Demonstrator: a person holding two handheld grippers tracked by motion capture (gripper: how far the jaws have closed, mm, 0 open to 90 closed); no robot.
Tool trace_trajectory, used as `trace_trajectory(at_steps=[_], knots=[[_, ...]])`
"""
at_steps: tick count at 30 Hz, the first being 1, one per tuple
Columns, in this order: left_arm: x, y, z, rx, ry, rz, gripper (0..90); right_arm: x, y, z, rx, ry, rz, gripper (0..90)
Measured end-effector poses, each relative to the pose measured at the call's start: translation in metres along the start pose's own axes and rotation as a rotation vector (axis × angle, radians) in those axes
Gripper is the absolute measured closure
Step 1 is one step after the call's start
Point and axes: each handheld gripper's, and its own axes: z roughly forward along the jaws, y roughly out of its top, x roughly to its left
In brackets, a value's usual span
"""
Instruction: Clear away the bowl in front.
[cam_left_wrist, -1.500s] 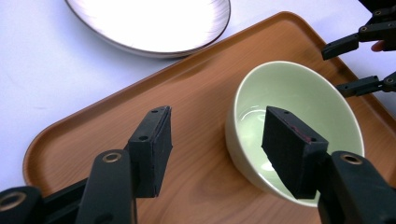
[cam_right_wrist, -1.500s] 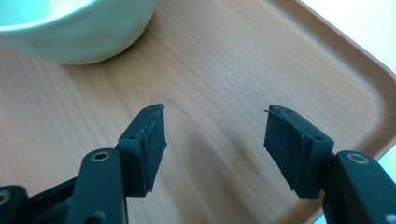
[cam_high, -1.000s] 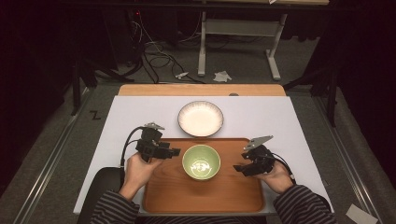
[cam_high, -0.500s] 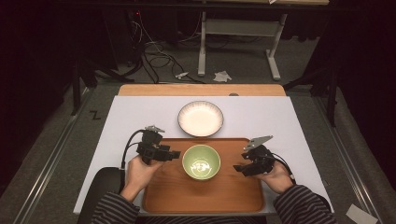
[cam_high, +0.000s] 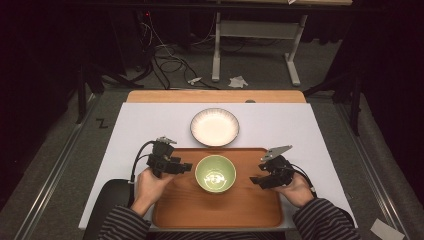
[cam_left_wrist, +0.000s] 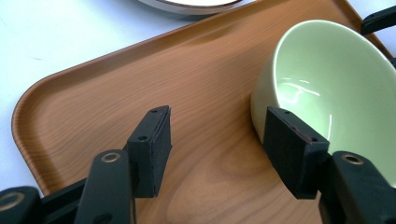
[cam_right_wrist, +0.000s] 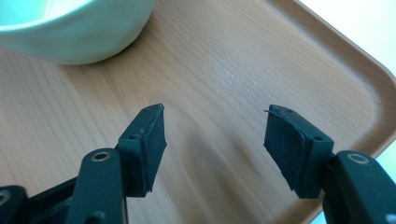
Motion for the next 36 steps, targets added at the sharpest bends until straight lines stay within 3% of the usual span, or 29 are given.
trace_trajectory(at_steps=[19, 28, 36], knots=[[0.005, -0.005, 0.008, 0.017, 0.034, 0.025, 41.0, 0.000, 0.000, 0.000, 0.002, 0.001, -0.004, 40.1], [0.008, -0.009, 0.013, 0.030, 0.069, 0.066, 40.8, 0.000, 0.000, 0.000, -0.001, 0.003, -0.008, 40.1], [0.010, -0.011, 0.016, 0.042, 0.077, 0.065, 40.8, 0.000, 0.000, 0.000, 0.000, 0.004, -0.007, 40.1]])
